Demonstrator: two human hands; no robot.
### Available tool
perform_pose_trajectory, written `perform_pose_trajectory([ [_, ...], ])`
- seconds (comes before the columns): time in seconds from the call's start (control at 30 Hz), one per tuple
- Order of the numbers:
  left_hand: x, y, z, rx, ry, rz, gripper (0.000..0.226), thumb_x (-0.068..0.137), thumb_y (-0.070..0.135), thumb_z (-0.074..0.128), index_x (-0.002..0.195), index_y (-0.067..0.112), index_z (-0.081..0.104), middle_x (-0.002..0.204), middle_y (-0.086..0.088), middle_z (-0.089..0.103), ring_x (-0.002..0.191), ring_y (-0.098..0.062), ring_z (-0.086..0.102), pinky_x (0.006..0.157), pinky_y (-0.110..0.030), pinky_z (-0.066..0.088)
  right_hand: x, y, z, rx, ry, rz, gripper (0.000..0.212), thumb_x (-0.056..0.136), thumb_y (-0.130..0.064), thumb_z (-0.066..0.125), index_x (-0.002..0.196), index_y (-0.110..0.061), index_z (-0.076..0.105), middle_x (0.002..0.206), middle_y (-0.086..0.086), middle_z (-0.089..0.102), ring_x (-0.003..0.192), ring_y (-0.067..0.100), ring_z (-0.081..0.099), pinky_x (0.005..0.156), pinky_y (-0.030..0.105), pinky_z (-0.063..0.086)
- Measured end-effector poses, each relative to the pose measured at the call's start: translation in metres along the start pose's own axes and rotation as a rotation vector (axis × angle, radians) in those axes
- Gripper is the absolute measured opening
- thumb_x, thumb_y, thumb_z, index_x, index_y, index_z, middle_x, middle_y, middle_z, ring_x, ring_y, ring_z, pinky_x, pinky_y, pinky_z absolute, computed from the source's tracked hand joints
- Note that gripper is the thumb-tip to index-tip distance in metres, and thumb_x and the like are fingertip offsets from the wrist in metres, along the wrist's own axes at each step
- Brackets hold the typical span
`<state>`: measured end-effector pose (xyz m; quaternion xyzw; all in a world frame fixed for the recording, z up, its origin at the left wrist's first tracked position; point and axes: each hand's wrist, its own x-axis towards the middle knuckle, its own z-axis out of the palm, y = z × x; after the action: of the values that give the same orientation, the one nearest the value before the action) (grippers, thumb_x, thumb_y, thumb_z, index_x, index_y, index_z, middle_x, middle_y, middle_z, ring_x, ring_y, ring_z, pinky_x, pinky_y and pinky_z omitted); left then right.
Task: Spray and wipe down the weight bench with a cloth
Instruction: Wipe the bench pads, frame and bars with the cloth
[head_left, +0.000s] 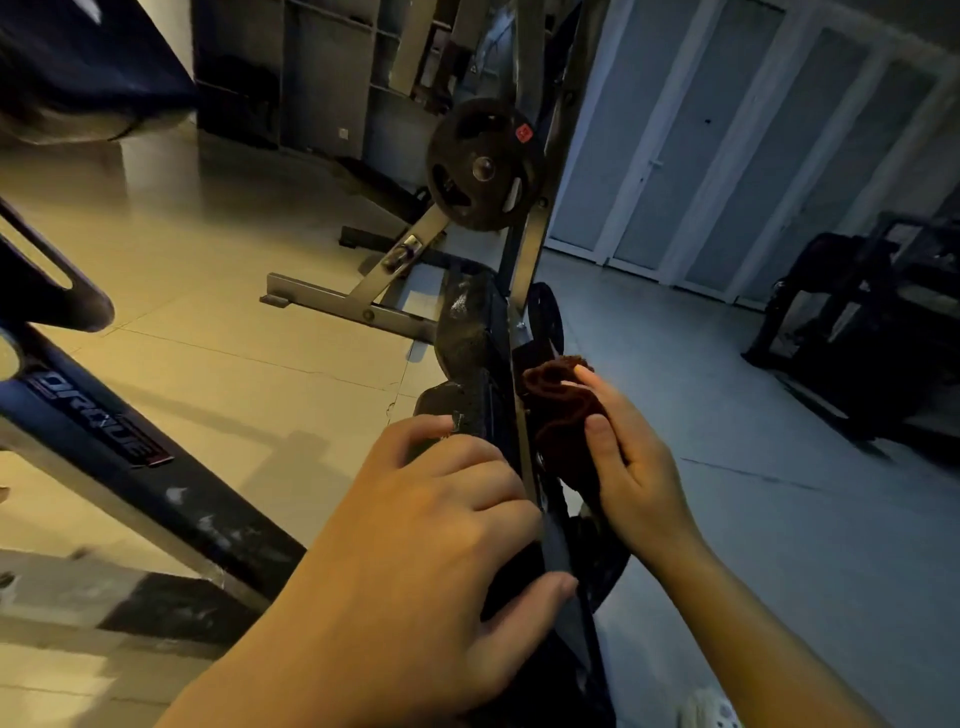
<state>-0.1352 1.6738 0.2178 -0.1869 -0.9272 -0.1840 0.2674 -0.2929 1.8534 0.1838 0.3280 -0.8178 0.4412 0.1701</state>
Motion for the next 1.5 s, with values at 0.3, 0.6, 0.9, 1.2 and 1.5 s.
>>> perform_pose_trajectory([
  [0.3, -0.002, 0.0, -0.001, -0.027, 0.013, 0.003, 0.032, 0.086, 0.057, 0.047, 0.075, 0.035, 0.068, 0.083, 0.024, 0.062, 0.098, -0.001, 0.059, 0.098, -0.036, 0.031, -0.011, 0.029, 0.002, 0.212, 0.213, 0.588, 0.037, 0.101, -0.049, 0.032, 0.115, -0.031, 0.06, 0.115, 0.0, 0.064, 0.116, 0.02, 0.057, 0.102, 0.048, 0.047],
  [0.6, -0.002, -0.001, 0.0, -0.011, 0.016, 0.009, 0.035, 0.088, 0.055, 0.045, 0.073, 0.034, 0.068, 0.084, 0.023, 0.061, 0.099, -0.002, 0.059, 0.099, -0.036, 0.031, 0.044, -0.027, 0.025, 0.031, 0.017, 0.152, 0.022, 0.102, -0.036, 0.042, 0.112, -0.03, 0.06, 0.113, -0.008, 0.063, 0.104, 0.003, 0.058, 0.089, 0.029, 0.051],
  [0.9, -0.005, -0.004, 0.0, -0.025, 0.009, 0.016, 0.035, 0.088, 0.056, 0.045, 0.078, 0.034, 0.071, 0.088, 0.023, 0.064, 0.104, -0.001, 0.059, 0.099, -0.039, 0.032, 0.047, -0.016, -0.012, -0.45, -0.078, -0.319, 0.021, 0.093, -0.011, 0.057, 0.113, -0.011, 0.063, 0.113, -0.004, 0.059, 0.102, -0.005, 0.046, 0.089, -0.002, 0.034],
  [1.2, -0.005, -0.002, -0.001, -0.01, -0.007, 0.018, 0.033, 0.088, 0.054, 0.046, 0.079, 0.033, 0.07, 0.087, 0.022, 0.064, 0.102, -0.004, 0.06, 0.098, -0.04, 0.032, 0.006, -0.002, -0.005, 0.098, 0.259, 0.122, 0.019, 0.098, -0.022, 0.052, 0.103, -0.04, 0.054, 0.103, -0.019, 0.06, 0.103, 0.002, 0.059, 0.077, 0.013, 0.052],
  [1.5, -0.006, 0.0, -0.001, -0.006, -0.022, -0.002, 0.036, 0.09, 0.055, 0.041, 0.08, 0.034, 0.07, 0.09, 0.022, 0.063, 0.106, -0.003, 0.058, 0.101, -0.039, 0.031, 0.014, 0.008, 0.026, -0.199, 0.189, 0.024, 0.054, 0.095, -0.03, 0.057, 0.145, -0.026, 0.038, 0.133, -0.007, 0.052, 0.116, -0.004, 0.043, 0.083, 0.001, 0.037],
])
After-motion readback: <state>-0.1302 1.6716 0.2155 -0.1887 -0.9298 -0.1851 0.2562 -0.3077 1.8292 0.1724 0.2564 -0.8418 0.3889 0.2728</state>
